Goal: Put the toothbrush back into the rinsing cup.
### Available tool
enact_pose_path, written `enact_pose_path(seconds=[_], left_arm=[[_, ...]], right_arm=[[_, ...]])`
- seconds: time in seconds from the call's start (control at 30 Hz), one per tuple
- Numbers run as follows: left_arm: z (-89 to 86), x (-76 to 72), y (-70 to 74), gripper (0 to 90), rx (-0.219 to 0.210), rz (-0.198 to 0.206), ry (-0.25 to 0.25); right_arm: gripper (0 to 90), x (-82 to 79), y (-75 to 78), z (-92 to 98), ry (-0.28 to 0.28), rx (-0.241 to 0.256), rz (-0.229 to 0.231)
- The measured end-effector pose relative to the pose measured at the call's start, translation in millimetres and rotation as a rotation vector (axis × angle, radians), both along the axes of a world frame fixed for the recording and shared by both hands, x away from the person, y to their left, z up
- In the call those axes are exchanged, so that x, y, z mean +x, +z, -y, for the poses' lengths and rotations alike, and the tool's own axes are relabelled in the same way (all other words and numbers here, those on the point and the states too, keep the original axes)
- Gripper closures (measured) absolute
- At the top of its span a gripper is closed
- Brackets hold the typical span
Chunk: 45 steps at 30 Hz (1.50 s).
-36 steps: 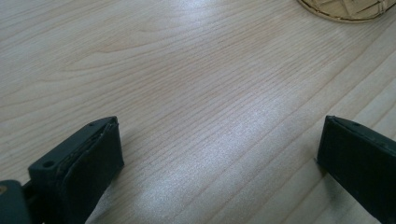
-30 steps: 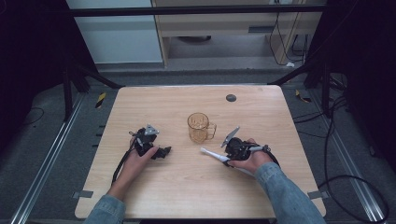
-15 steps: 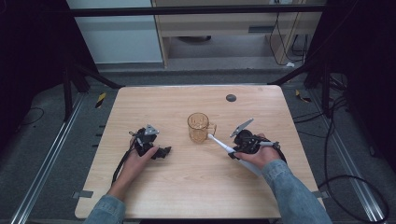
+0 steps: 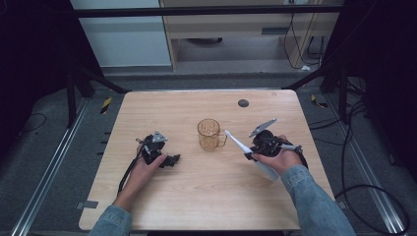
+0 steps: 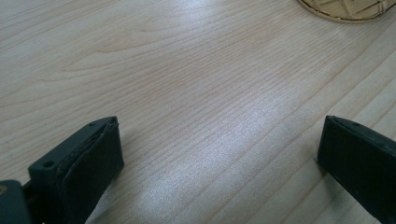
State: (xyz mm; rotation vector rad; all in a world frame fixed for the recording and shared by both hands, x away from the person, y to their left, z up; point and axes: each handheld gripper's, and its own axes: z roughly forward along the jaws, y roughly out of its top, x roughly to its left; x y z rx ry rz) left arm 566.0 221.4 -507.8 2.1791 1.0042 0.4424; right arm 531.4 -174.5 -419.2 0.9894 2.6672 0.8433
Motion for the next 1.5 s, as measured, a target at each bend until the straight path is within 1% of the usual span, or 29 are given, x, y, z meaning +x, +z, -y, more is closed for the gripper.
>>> enact_pose_path(seconds=[0.13, 0.2, 0.23, 0.27, 0.33, 0.37, 0.4, 0.47, 0.63, 0.7, 0.83, 0.9, 0.97, 1.33, 1.37, 1.5], left_arm=[[0.0, 0.0, 0.0, 0.0, 0.0, 0.0, 0.0], [0.0, 0.0, 0.0, 0.0, 0.0, 0.0, 0.0], [0.1, 0.0, 0.0, 0.0, -0.001, 0.0, 0.001], [0.1, 0.0, 0.0, 0.0, -0.001, 0.0, 0.0], [0.1, 0.0, -0.1, 0.0, -0.001, 0.0, 0.001], [0.1, 0.0, -0.1, 0.0, -0.001, 0.0, 0.001], [0.1, 0.0, -0.1, 0.0, -0.002, 0.0, 0.001], [0.1, -0.1, -0.1, 0.0, -0.002, 0.0, 0.001], [0.2, -0.1, -0.1, 0.0, -0.002, 0.0, 0.001], [0.1, -0.1, -0.1, 0.0, -0.002, 0.0, 0.001], [0.2, -0.1, -0.1, 0.0, -0.002, 0.0, 0.001], [0.1, -0.1, -0.1, 0.0, -0.002, 0.0, 0.001], [0.1, 0.0, -0.1, 0.0, -0.002, 0.0, 0.001], [0.1, 0.0, -0.1, 0.0, -0.001, 0.001, 0.0], [0.1, 0.0, -0.1, 0.0, -0.001, 0.0, 0.0], [0.0, 0.0, 0.0, 0.0, 0.0, 0.001, 0.0]], right_arm=[[67.0, 2.6, 7.4, 0.2, -0.023, 0.034, 0.021], [67.0, 4.6, 8.6, -0.9, -0.034, 0.031, 0.039], [67.0, 5.3, 9.5, -1.6, -0.042, 0.038, 0.042], [67.0, 7.4, 11.2, -2.7, -0.051, 0.055, 0.06], [67.0, 8.2, 12.4, -3.5, -0.054, 0.063, 0.068], [67.0, 9.8, 15.1, -5.4, -0.065, 0.08, 0.087], [67.0, 9.8, 15.1, -5.4, -0.065, 0.08, 0.087], [67.0, 11.0, 18.0, -7.3, -0.077, 0.097, 0.103], [67.0, 15.0, 22.6, -11.4, -0.111, 0.156, 0.149], [67.0, 17.5, 24.2, -13.8, -0.137, 0.184, 0.162], [67.0, 19.5, 26.1, -17.2, -0.154, 0.198, 0.179], [67.0, 19.3, 27.9, -21.6, -0.175, 0.198, 0.207], [67.0, 19.2, 28.7, -24.4, -0.18, 0.202, 0.212], [67.0, 25.3, 36.2, -37.0, -0.177, 0.235, 0.249], [67.0, 26.2, 37.1, -38.0, -0.177, 0.233, 0.252], [67.0, 28.9, 41.4, -41.2, -0.187, 0.245, 0.261]])
